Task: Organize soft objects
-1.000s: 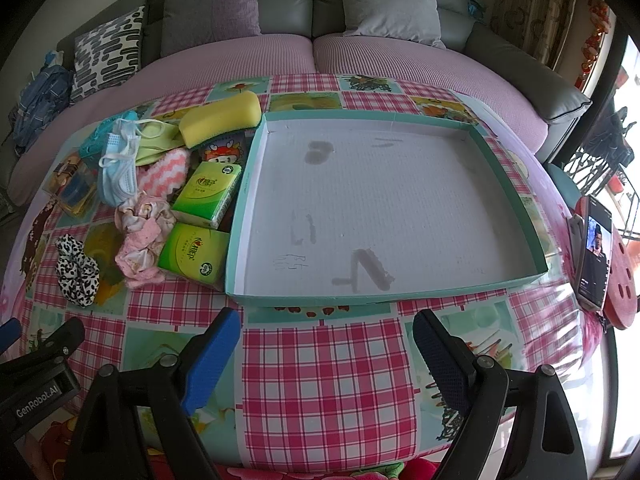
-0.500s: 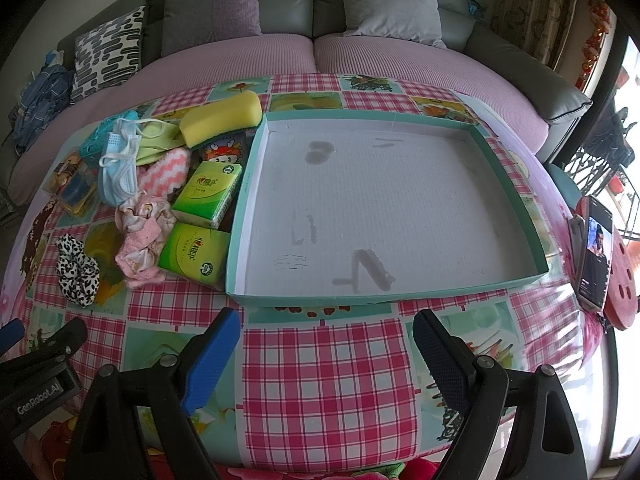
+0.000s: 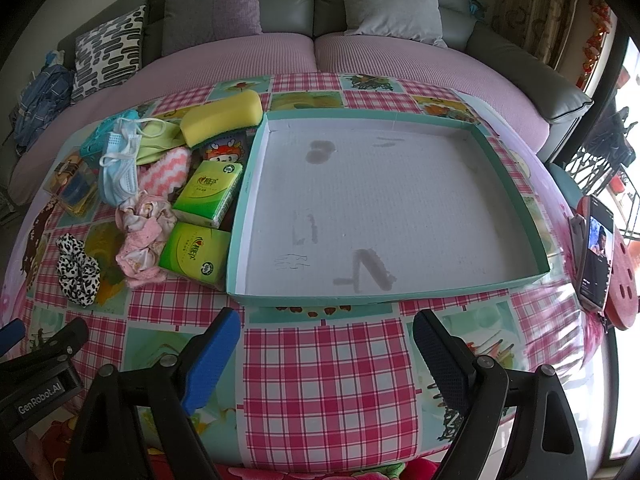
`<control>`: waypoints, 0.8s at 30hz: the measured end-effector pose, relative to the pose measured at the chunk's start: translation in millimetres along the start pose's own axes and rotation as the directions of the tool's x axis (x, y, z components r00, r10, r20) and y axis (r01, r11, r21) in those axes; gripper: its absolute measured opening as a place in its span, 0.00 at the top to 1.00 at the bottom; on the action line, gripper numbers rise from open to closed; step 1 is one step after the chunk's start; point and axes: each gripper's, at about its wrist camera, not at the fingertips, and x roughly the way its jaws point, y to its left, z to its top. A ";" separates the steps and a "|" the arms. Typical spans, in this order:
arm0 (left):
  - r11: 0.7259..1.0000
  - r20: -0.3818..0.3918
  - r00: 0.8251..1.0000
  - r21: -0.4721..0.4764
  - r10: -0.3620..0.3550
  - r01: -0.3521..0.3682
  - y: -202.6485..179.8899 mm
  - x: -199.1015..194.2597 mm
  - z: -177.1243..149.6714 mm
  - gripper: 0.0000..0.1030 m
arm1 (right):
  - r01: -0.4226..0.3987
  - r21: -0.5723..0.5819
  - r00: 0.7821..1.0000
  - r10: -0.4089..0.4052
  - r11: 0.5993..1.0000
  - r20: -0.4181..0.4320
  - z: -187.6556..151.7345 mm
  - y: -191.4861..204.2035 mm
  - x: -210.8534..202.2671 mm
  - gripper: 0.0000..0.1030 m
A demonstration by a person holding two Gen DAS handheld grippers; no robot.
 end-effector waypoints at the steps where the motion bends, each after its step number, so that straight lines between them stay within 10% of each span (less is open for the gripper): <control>1: 1.000 0.000 1.000 0.000 0.000 0.000 0.0 0.0 0.1 0.00 | 0.000 0.000 1.000 0.000 1.000 0.000 0.0 0.1 0.1 0.13; 24: 1.000 0.003 1.000 -0.010 -0.030 0.030 1.5 0.2 -1.2 0.00 | 0.005 -0.005 1.000 -0.005 1.000 0.013 -0.9 0.2 -2.5 0.12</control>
